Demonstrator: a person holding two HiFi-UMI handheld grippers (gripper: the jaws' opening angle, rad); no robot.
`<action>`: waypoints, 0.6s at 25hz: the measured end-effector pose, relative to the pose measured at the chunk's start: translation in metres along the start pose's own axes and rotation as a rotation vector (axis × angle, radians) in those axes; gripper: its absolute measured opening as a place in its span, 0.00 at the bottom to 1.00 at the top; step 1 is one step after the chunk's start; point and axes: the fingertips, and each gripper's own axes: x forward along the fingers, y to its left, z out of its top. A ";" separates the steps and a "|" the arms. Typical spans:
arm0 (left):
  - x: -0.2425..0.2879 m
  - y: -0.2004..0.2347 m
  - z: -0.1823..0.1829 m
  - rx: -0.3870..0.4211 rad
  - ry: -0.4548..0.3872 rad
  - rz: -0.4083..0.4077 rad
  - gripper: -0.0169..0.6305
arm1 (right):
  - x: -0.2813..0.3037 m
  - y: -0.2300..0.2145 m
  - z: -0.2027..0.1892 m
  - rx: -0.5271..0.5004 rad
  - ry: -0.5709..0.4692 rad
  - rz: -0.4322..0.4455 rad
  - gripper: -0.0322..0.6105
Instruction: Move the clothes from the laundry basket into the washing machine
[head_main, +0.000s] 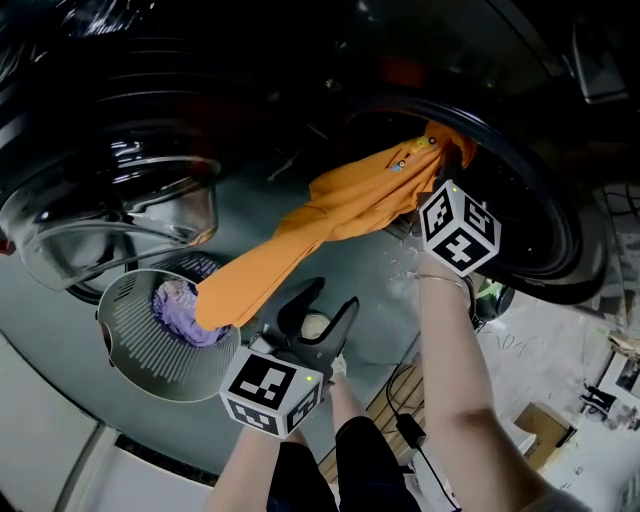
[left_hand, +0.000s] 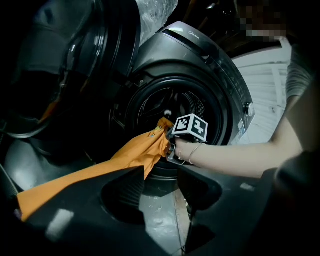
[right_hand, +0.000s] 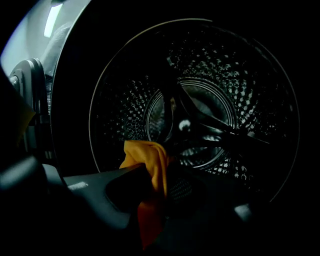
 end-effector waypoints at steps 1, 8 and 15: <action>-0.002 0.001 -0.002 -0.006 0.002 0.001 0.34 | 0.001 -0.001 0.004 0.006 -0.009 -0.008 0.21; -0.005 0.002 -0.015 -0.020 0.011 -0.006 0.34 | 0.021 -0.015 0.007 0.058 -0.002 -0.063 0.21; -0.002 0.010 -0.012 -0.023 -0.005 0.013 0.34 | 0.035 -0.008 -0.045 0.081 0.203 -0.014 0.34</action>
